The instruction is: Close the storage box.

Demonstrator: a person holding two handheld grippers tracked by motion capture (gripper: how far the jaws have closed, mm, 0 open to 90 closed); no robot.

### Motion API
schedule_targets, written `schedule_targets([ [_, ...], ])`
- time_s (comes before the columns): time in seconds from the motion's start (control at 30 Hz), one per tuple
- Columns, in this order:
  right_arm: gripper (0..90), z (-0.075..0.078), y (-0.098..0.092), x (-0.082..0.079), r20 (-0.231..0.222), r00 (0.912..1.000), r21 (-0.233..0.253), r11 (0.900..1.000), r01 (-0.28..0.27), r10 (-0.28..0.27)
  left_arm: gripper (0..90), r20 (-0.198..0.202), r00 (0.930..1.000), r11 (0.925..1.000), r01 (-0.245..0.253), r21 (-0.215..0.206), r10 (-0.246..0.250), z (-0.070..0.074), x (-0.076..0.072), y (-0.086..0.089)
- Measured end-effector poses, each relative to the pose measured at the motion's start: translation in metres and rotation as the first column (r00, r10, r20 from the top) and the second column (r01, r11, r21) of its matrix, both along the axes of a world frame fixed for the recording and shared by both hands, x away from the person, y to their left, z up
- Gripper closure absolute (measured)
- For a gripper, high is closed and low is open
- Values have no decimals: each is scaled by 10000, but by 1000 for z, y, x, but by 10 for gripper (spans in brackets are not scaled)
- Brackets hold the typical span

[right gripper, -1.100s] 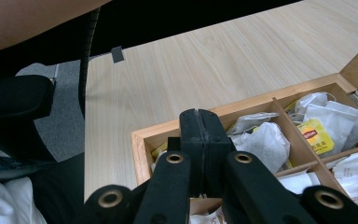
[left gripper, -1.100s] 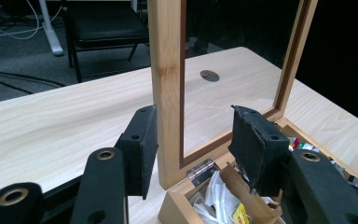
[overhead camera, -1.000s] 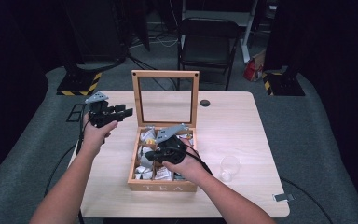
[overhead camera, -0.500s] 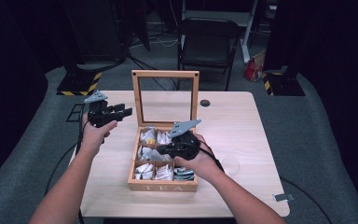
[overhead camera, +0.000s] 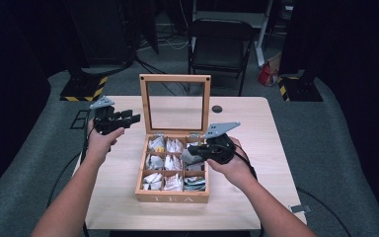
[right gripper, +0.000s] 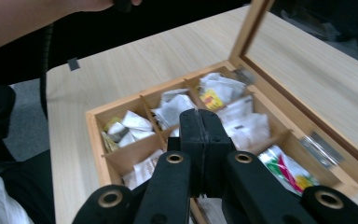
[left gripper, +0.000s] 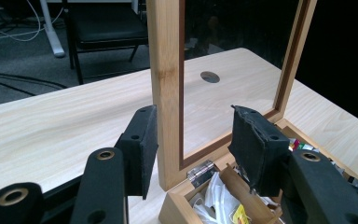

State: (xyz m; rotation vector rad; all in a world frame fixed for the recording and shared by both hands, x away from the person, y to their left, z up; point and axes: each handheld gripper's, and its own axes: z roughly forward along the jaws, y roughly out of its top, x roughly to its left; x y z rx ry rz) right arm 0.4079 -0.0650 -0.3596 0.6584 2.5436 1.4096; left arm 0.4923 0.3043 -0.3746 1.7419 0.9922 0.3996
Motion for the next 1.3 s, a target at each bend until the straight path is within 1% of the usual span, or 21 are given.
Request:
schedule_targets([
  [0.17,900,3,-18,0,130,9993,-8,9994,355,-354,508,-6,10000,10000,24,41,-24,0,0,0],
  [0.27,900,5,-27,-1,119,9981,-1,9982,600,-600,508,13,10000,10000,4,41,-5,1,0,-1],
  [0.33,900,6,-33,0,228,9972,-13,9975,712,-712,507,17,10000,10000,4,39,-4,1,0,-1],
  [0.5,900,7,-51,-2,194,9937,-68,9938,1109,-1108,508,27,10000,10000,-50,26,50,2,0,1],
  [0.63,900,5,-60,-3,213,9912,-64,9914,1310,-1308,508,43,10000,10000,-11,80,11,2,0,1],
  [0.7,900,4,-64,-4,267,9903,-53,9906,1368,-1366,508,11,10000,10000,-22,38,22,2,-1,0],
  [0.73,900,4,-66,-5,214,9892,-24,9894,1450,-1449,508,16,10000,10000,-6,53,6,2,0,0],
  [0.8,900,2,-70,-6,246,9887,-50,9890,1480,-1478,508,31,10000,10000,3,77,-3,2,0,-1],
  [0.83,900,2,-71,-7,170,9877,-65,9878,1554,-1553,508,18,10000,10000,-7,31,7,1,-1,-2],
  [0.9,900,0,-75,-8,268,9877,-135,9879,1546,-1542,508,44,10000,10000,20,73,-21,1,-1,-2],
  [0.93,900,0,-76,-10,201,9863,-146,9863,1641,-1638,508,25,10000,10000,41,86,-41,1,-1,-2],
  [1.0,900,-1,-80,-11,238,9864,-89,9866,1628,-1626,508,28,10000,10000,35,82,-36,1,-1,-2],
  [1.3,900,-2,-99,-26,291,9791,35,9796,2010,-2011,508,15,10000,10000,-7,45,7,1,-2,-1],
])
